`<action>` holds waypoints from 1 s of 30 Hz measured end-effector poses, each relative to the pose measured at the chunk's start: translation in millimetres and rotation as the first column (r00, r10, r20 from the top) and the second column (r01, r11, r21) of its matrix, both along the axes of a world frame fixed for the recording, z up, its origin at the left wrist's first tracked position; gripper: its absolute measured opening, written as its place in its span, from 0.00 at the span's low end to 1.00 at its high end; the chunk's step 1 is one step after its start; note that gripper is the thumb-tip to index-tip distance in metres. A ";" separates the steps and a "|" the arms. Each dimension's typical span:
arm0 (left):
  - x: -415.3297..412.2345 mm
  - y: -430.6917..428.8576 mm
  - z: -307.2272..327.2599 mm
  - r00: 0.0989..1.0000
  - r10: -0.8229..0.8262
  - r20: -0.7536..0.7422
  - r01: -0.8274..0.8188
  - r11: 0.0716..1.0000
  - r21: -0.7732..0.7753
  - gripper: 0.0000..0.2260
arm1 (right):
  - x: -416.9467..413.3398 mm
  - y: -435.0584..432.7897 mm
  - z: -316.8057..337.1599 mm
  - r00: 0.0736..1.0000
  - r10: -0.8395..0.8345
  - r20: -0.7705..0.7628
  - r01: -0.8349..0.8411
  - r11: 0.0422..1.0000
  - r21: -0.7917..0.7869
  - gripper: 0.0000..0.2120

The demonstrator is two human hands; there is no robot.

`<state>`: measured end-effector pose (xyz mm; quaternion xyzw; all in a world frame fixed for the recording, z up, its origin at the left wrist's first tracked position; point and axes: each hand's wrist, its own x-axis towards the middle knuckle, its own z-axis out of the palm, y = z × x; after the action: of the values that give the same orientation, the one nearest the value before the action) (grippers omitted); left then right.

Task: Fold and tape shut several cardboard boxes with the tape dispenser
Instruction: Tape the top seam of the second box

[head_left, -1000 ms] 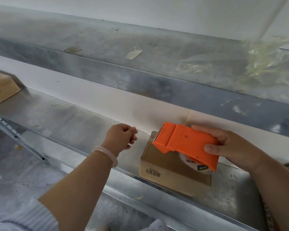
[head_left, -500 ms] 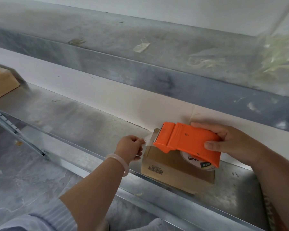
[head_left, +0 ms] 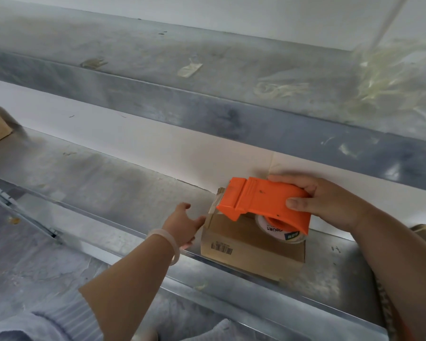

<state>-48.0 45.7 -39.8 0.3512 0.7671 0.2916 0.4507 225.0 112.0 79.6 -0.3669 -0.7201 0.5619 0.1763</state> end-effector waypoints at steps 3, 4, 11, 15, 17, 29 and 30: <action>3.2 -18.0 5.5 0.976 0.183 -0.115 -0.152 0.959 0.239 0.12 | -3.0 -0.4 -0.7 1.000 -0.023 0.009 0.023 1.000 0.016 0.28; 8.1 -27.7 11.2 0.968 0.220 -0.123 -0.167 0.925 0.340 0.06 | -4.1 0.0 -2.1 0.999 -0.041 -0.001 0.041 0.999 0.016 0.25; 71.6 -75.1 41.5 0.883 -0.262 -0.390 0.466 0.585 0.663 0.08 | -14.4 -5.6 -5.4 0.980 -0.188 -0.062 0.189 0.982 0.008 0.16; 105.2 -58.4 50.0 0.926 -0.371 -0.074 0.343 0.743 0.575 0.10 | -16.9 -7.8 -6.5 0.967 -0.244 -0.078 0.244 0.970 -0.018 0.17; 113.0 -49.8 51.5 0.939 -0.340 0.048 0.261 0.797 0.544 0.07 | -19.0 -8.8 -7.7 0.958 -0.273 -0.093 0.270 0.962 -0.043 0.21; 117.7 -35.9 41.7 0.943 -0.295 -0.152 0.328 0.754 0.569 0.11 | -30.2 -23.3 -10.8 0.863 -0.481 -0.154 0.431 0.861 -0.271 0.14; 116.9 -35.7 42.6 0.943 -0.288 -0.166 0.330 0.751 0.572 0.09 | -30.5 -24.1 -8.8 0.861 -0.486 -0.148 0.432 0.854 -0.290 0.13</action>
<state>69.0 9.9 2.8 0.6054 0.5835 0.4257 0.3344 194.5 87.8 70.8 -0.4848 -0.5119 0.6245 0.3360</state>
